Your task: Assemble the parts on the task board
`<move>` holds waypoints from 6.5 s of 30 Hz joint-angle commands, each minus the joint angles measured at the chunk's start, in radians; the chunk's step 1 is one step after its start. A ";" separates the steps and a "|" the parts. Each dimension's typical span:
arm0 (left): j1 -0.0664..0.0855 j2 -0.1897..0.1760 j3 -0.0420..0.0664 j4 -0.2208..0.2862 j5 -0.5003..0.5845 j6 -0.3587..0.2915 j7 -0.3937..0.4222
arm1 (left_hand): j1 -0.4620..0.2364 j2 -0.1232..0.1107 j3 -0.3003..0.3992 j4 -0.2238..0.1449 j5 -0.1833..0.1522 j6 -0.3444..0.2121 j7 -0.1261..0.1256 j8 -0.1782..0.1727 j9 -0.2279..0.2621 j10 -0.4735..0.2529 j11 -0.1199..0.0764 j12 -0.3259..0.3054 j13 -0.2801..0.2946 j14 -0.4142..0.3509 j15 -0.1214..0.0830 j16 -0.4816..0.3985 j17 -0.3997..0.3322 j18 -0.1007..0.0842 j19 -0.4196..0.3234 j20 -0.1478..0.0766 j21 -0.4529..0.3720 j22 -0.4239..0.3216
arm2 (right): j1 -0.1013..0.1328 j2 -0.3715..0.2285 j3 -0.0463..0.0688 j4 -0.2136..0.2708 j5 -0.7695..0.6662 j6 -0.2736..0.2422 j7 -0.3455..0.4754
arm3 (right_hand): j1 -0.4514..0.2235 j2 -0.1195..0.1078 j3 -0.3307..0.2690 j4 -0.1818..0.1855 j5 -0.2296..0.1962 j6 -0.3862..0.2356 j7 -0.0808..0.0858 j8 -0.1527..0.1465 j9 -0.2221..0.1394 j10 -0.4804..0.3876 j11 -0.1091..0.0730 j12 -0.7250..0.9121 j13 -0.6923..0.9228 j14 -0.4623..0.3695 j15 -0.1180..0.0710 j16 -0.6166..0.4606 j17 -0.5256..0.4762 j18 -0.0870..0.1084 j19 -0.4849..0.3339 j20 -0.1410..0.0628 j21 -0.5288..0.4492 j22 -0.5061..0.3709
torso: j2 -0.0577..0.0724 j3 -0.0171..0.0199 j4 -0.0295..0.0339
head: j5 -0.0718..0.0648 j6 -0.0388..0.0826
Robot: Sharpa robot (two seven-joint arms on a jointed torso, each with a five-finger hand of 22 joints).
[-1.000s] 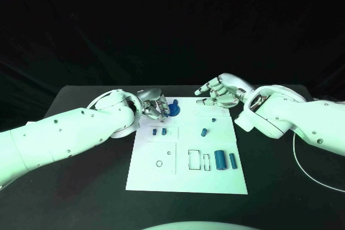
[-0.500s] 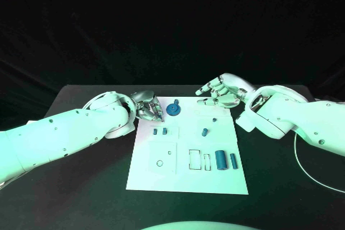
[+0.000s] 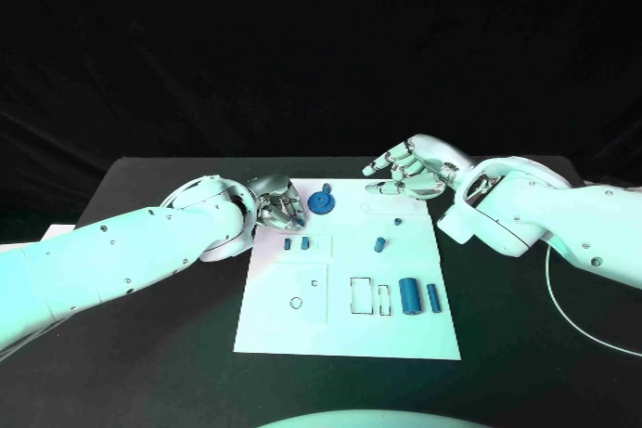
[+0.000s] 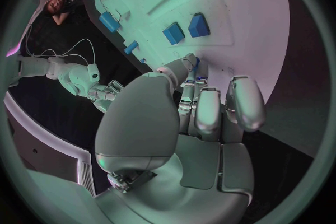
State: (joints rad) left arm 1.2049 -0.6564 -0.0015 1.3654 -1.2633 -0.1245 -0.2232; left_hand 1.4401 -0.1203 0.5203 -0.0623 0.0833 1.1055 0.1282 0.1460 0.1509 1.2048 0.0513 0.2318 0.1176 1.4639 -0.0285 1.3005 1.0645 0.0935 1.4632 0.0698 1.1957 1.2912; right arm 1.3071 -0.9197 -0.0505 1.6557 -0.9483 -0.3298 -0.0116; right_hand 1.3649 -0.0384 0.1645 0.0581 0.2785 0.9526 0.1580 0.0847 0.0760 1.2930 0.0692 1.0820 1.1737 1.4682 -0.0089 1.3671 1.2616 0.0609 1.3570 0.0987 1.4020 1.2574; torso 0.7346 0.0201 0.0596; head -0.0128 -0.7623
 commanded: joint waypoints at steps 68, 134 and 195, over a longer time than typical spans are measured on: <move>-0.003 -0.178 -0.008 0.140 1.223 -0.151 0.568 | -0.114 0.002 0.008 0.010 0.000 -0.072 0.040 -0.013 -0.059 -0.044 0.041 -0.036 -0.018 -0.174 0.039 -0.206 -0.398 0.070 -0.213 0.041 -0.466 -0.283 | -0.022 -0.010 -0.003 -0.039 -0.743 0.201 -0.186 | 0.042 -0.069 0.214 -0.055 -0.092 0.138 -0.031 0.019 0.010 -0.225 0.001 -0.884 -0.907 0.016 -0.004 -0.179 -0.190 0.039 -0.067 -0.003 -0.106 -0.133 | -0.001 -0.0019 0.0000 | -0.020 0.016; -0.019 -0.225 -0.014 0.187 1.378 -0.121 0.610 | -0.104 0.019 -0.086 0.024 0.004 -0.082 0.037 -0.009 -0.066 -0.066 0.039 0.007 -0.003 -0.195 0.036 -0.209 -0.430 0.079 -0.224 0.039 -0.545 -0.339 | -0.089 0.041 -0.005 -0.060 -0.850 0.135 -0.234 | 0.053 -0.035 0.343 -0.074 -0.181 0.228 -0.030 0.002 0.025 -0.108 -0.002 -0.944 -1.102 0.027 -0.006 -0.178 -0.184 0.033 -0.042 -0.007 -0.094 -0.103 | -0.002 -0.0012 0.0007 | -0.025 0.007; -0.019 -0.217 -0.013 0.188 1.341 -0.116 0.600 | -0.101 0.022 -0.104 0.025 0.003 -0.088 0.042 -0.010 -0.069 -0.078 0.043 0.016 -0.002 -0.200 0.039 -0.207 -0.437 0.079 -0.224 0.041 -0.560 -0.349 | -0.186 0.247 -0.009 0.029 -0.748 0.163 -0.155 | 0.049 -0.039 0.370 -0.091 -0.172 0.217 -0.017 -0.011 0.026 -0.115 0.008 -0.970 -1.108 0.027 0.001 -0.169 -0.180 0.031 -0.040 -0.003 -0.085 -0.093 | 0.000 -0.0022 -0.0017 | 0.036 -0.034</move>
State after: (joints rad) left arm 1.1859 -0.8758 -0.0156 1.5530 0.0866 -0.2591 0.3737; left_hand 1.3354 -0.0986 0.4233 -0.0371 0.0883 1.0229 0.1708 0.1308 0.0825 1.1361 0.0945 0.2442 0.1143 1.2694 0.0090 1.0951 0.6288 0.1551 1.2434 0.1109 0.6390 0.9435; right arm 1.1223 -0.6759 -0.0595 1.6841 -1.6803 -0.1829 -0.1821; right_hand 1.4133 -0.0819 0.5286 -0.0331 0.1042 1.1732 0.1340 0.0766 0.1004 1.1728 0.0781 0.1149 0.0645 1.4664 -0.0142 1.1950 1.0836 0.0922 1.3161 0.0933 1.3130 1.1650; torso 0.7349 0.0179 0.0584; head 0.0222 -0.7952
